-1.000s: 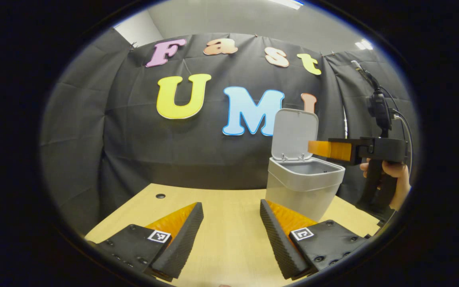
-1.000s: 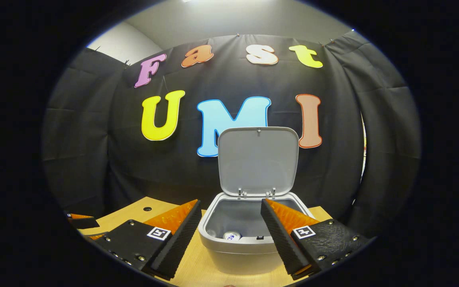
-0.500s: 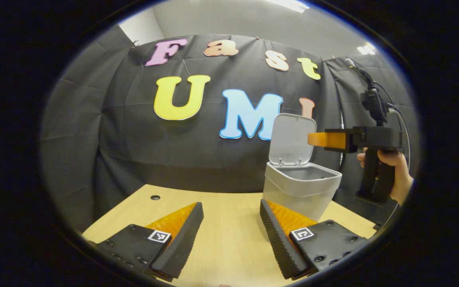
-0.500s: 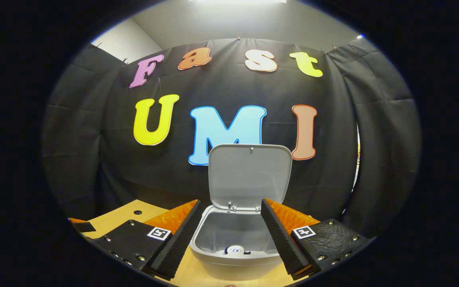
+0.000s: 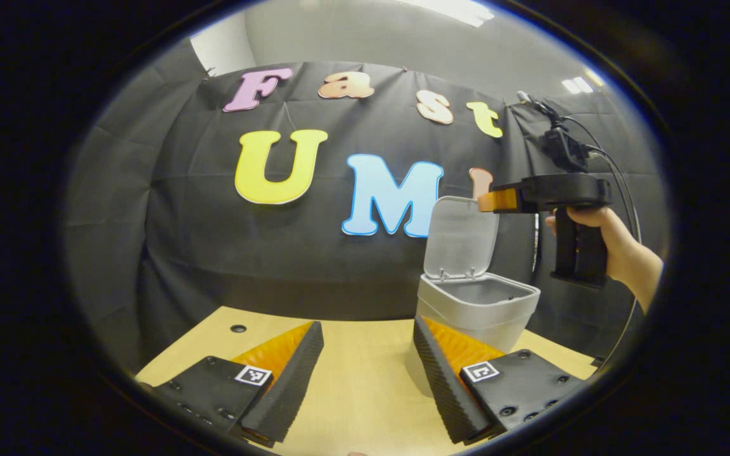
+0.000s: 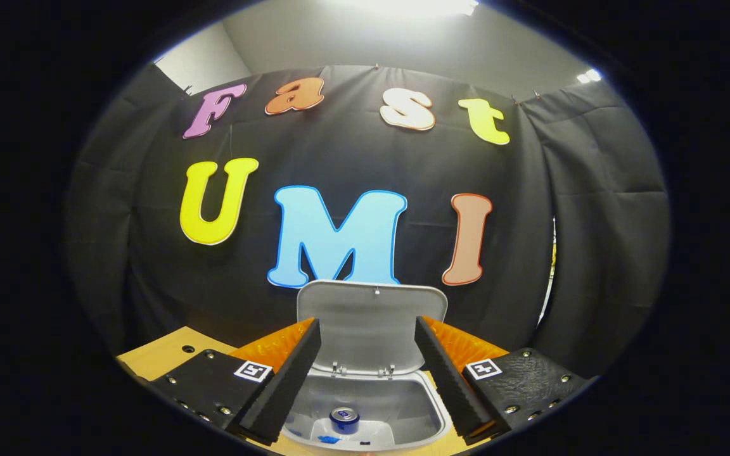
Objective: Press the lid of the desktop garbage bin to open it, pick up the crumpled paper on the desktop and throw it into the bin, then pick up the pop can on the desktop and drop it into the bin, and finally close the garbage bin lid.
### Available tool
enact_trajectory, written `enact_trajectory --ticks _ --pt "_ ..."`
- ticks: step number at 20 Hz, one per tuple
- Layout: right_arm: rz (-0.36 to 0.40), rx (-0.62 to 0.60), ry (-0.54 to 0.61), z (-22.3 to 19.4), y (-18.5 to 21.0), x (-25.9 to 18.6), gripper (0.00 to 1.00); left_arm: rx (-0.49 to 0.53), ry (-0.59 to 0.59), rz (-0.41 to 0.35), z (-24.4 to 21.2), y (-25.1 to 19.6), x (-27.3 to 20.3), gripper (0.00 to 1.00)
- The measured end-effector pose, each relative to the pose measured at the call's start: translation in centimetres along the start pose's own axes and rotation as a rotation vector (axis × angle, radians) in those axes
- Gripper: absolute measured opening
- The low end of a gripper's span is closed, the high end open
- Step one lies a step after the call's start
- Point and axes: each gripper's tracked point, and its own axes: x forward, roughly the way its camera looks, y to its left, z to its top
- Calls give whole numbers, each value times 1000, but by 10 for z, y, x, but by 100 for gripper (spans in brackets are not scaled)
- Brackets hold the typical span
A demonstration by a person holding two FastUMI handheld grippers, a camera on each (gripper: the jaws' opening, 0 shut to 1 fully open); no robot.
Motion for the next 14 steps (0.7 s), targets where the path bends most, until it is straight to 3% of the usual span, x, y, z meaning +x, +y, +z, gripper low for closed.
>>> enact_trajectory --ticks 5,9,14 --pt "-39 -18 -23 22 1 32 95 24 -14 -32 8 12 8 96" --pt "-41 -6 -56 42 0 58 95 8 -30 -1 10 18 9 96" --pt "-28 25 -9 36 -3 85 95 -36 -37 47 8 15 4 96"
